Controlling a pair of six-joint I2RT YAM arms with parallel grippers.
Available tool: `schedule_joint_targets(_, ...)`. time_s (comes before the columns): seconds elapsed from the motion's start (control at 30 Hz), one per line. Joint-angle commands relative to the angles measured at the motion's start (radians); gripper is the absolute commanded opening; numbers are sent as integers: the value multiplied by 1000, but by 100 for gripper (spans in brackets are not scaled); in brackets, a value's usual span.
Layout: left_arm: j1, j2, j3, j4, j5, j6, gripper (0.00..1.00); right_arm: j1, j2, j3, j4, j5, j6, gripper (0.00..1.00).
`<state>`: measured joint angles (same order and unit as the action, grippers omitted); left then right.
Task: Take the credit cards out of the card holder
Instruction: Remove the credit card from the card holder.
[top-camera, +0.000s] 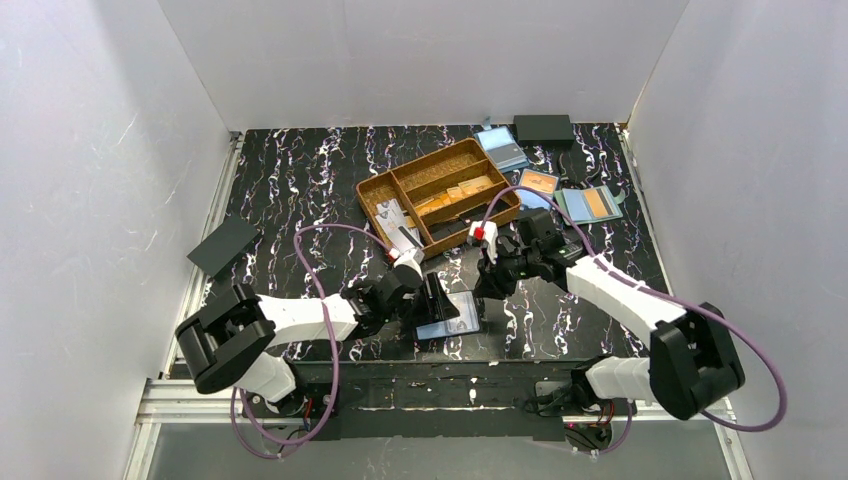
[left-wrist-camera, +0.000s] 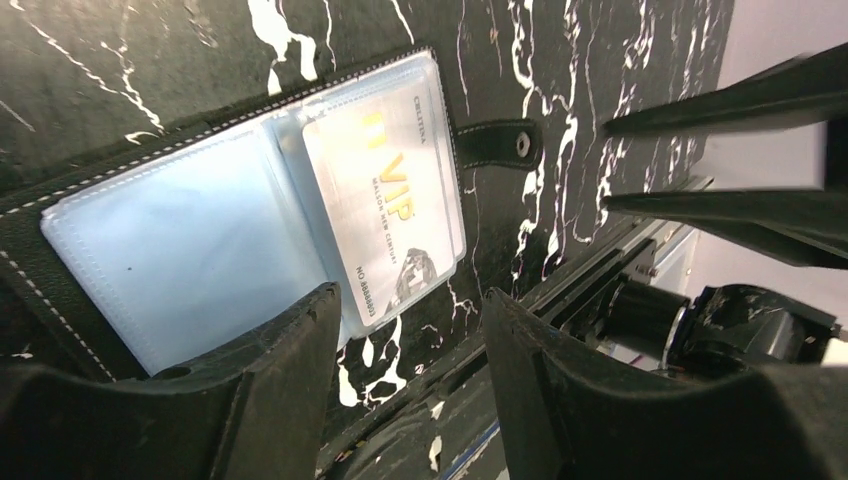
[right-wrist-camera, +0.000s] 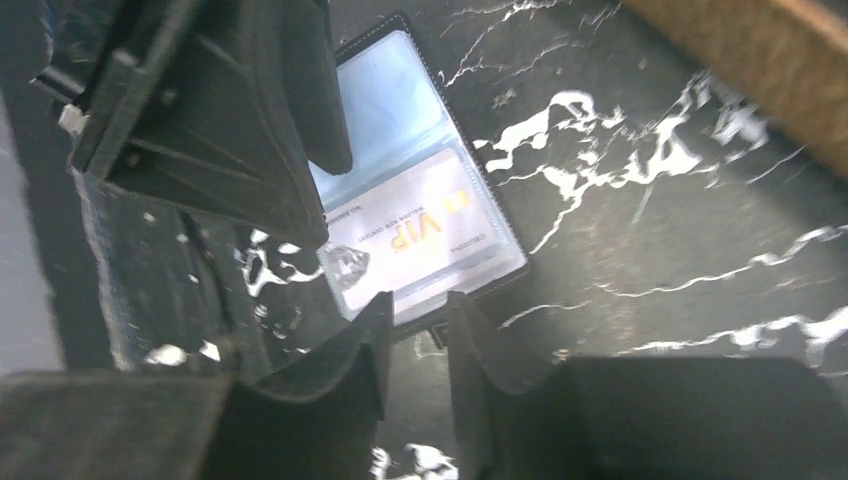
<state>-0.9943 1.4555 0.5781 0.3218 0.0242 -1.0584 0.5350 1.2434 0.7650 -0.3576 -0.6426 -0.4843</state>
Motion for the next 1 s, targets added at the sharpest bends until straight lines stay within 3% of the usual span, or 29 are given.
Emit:
schedule_joint_targets(0.0,-4,-69,-37,32,-94,-46,52,-24,57,-37,177,-178,342,29)
schedule_joint_targets(0.23,-3,-100,-77,58,-127,-75,49,-21,116,-53,206,-130,377,13)
schedule_joint_targets(0.4,-3,-95,-87,70,-132,-78,47,8,164,-46,194,-105,369,8)
schedule_joint_targets(0.7,-3,-44,-58,84,-121,-60,47,25,238,-29,165,-36,352,7)
schedule_joint_targets(0.97,-2,-13,-57,90,-127,-54,47,25,256,-26,161,-3,353,12)
